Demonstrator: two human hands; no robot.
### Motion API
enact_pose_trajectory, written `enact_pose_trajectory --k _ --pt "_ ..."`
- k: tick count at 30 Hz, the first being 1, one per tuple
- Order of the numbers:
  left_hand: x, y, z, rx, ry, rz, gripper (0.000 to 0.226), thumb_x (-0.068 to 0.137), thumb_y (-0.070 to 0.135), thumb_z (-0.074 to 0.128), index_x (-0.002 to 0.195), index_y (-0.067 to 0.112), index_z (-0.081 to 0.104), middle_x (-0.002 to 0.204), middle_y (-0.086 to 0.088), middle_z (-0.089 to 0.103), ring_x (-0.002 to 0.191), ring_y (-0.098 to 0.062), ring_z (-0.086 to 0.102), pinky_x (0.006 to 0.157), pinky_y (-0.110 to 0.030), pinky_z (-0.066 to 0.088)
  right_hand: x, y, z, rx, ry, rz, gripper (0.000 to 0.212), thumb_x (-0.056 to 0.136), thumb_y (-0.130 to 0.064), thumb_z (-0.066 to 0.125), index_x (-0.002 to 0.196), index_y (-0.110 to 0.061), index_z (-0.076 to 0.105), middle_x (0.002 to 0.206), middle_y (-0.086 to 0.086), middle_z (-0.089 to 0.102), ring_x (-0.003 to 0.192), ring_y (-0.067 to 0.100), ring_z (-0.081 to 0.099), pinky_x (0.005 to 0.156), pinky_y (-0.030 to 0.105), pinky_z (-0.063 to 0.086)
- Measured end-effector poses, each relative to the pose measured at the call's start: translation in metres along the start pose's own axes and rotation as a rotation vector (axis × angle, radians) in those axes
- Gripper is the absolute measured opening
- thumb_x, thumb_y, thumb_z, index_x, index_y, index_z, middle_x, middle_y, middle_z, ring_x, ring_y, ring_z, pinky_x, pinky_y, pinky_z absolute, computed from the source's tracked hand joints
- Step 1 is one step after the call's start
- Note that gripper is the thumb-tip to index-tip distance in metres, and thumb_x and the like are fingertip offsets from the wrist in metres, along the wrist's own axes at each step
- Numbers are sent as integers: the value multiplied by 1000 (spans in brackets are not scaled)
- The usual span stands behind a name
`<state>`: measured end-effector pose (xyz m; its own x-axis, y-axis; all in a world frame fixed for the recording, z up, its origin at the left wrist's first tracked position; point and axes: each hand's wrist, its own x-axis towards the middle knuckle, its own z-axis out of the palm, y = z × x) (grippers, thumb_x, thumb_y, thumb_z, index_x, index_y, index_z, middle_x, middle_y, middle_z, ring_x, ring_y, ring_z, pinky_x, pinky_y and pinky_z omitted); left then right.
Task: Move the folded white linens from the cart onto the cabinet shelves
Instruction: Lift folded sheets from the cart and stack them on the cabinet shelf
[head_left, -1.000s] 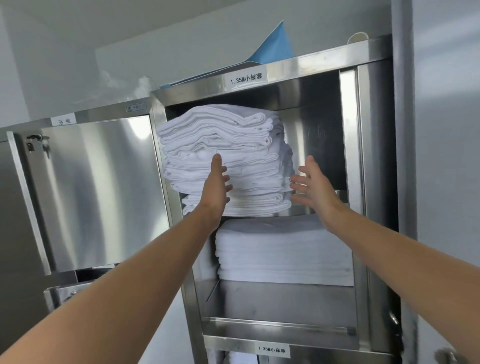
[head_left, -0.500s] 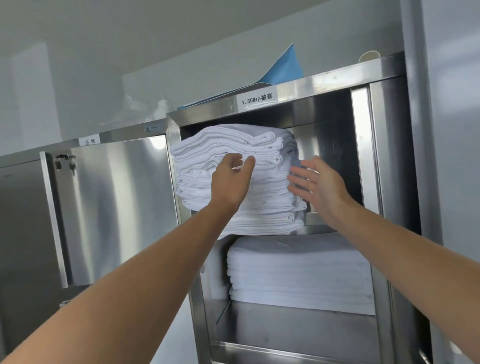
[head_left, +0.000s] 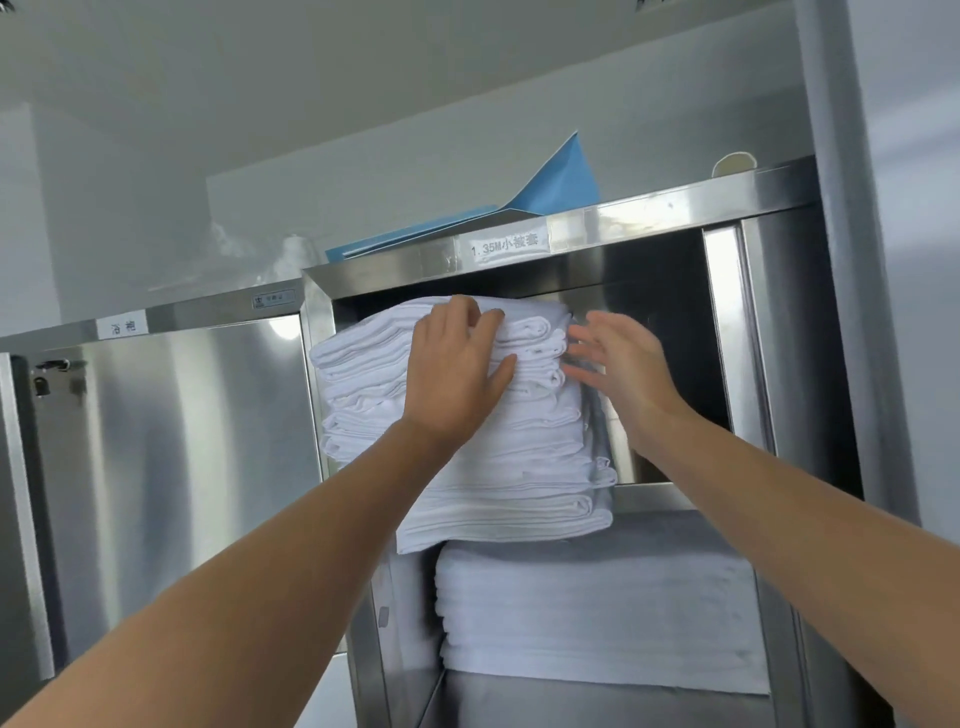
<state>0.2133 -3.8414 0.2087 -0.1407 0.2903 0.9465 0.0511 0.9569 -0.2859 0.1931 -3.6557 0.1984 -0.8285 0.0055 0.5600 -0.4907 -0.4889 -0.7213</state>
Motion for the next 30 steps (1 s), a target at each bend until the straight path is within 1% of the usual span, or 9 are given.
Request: enact_pose_trajectory --k 4,6,8,12,16,18,22,26,30 --pt "11 -12 13 6 8 69 27 92 36 62 99 11 69 127 -20 58 118 -38 54 106 -53 38 17 9 7 -243 -25 -142 29 97 -17 60 126 -13 60 105 -7 66 101 8 64 90 29 55" --pt "13 -16 18 -25 -69 98 35 96 41 53 102 11 70 114 -12 66 108 -32 60 109 -50 37 24 13 10 -313 -39 -188 32 98 -16 57 130 -12 57 106 -12 65 101 6 63 94 29 54" --pt "16 -18 20 -29 -114 97 42 98 48 46 104 14 70 101 -4 68 95 -28 61 99 -42 40 30 17 11 -362 -34 -215 32 99 -13 55 131 -13 55 109 -10 65 104 7 62 93 27 53" --pt "33 -18 16 -40 -187 42 50 98 53 34 103 18 69 94 0 67 90 -26 61 86 -39 38 36 26 10 -430 -11 -300 33 97 -9 55 130 -15 53 110 -3 65 99 5 60 83 14 47" --pt "49 -10 9 -24 -187 -31 36 106 42 37 90 15 55 74 -3 58 72 -31 59 65 -35 31 33 33 9 -405 29 -330 23 96 -14 59 119 -20 55 101 -6 64 88 2 60 71 6 45" --pt "55 -7 9 48 -208 -48 33 106 40 37 101 13 55 82 -6 63 76 -32 60 64 -34 27 34 34 8 -450 31 -338 17 95 -14 60 111 -18 62 100 -6 66 91 6 61 72 9 47" --pt "57 -2 12 115 -331 26 31 102 42 43 115 19 59 105 -2 67 94 -29 63 76 -37 36 34 33 9 -643 14 -404 16 94 -16 56 102 -21 69 102 -7 67 96 10 59 81 24 49" --pt "54 0 11 71 -331 -53 30 103 42 43 111 22 64 100 -4 70 93 -28 63 68 -32 32 22 42 8 -876 -104 -503 24 92 -28 65 116 -26 66 114 -18 59 109 4 46 88 21 40" --pt "54 0 7 24 -332 -110 32 103 41 41 107 23 68 96 -3 71 89 -28 63 66 -32 36 22 45 5 -952 -110 -521 36 87 -37 72 121 -27 65 125 -16 58 115 6 50 92 22 40"
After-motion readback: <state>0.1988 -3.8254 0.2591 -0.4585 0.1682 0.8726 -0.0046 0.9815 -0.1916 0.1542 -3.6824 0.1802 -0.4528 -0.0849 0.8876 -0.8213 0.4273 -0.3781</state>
